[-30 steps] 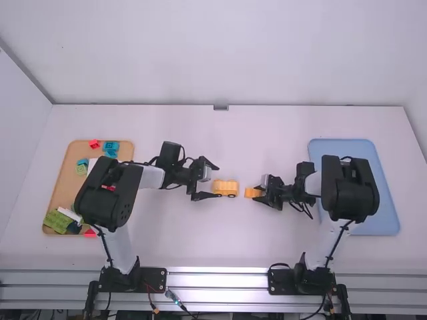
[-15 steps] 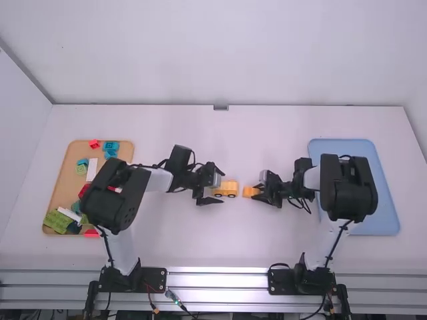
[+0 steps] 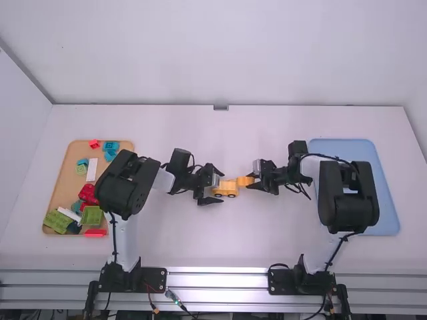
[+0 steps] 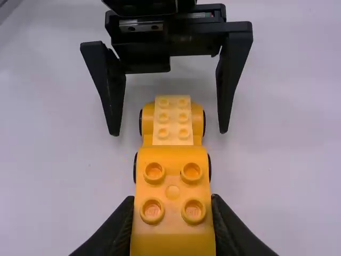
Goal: Assemble lego blocks to make yellow taxi
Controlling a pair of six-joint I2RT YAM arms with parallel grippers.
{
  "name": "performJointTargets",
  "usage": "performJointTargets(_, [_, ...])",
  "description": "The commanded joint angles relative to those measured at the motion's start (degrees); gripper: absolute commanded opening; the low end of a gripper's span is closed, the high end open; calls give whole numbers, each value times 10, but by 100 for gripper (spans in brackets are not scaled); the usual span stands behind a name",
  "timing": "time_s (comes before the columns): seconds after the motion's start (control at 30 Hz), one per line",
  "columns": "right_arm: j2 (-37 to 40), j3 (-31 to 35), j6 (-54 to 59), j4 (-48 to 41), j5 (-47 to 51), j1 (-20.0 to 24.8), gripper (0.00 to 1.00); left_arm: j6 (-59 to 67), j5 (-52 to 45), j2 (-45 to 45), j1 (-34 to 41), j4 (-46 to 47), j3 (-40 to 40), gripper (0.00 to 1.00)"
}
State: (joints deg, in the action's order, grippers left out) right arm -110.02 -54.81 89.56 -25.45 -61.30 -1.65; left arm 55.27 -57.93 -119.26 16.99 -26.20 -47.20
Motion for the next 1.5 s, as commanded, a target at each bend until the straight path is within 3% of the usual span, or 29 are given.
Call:
performJointTargets(0.0, [7,-1,-19,7,-15,-16,13,-4,-32,-25,7,2,-9,99])
performJointTargets(0.2, [7,5,-61,50,-12,-52,8,-4,-55,-47,6,2,-26,75])
performJointTargets(0.53, [7,75,-193,233,3,-85,8,-3,-40,-47,5,1,-26,54])
performJointTargets(0.73, [7,99,-245,298,12,-89,8,-4,-25,-47,5,-4,-26,55])
performJointTargets(0.8, [7,99,-249,296,16,-89,6,-4,-27,-47,8,-2,-26,62])
performJointTargets(0.9, [5,100,-246,298,7,-89,5,9,-28,-47,6,-1,-23,64])
performJointTargets(1.2, [-35,98,-227,312,-18,-100,3,19,-14,-47,10,2,-16,52])
performJointTargets(1.47, [-35,98,-252,329,6,-121,3,1,3,-47,10,2,-19,52])
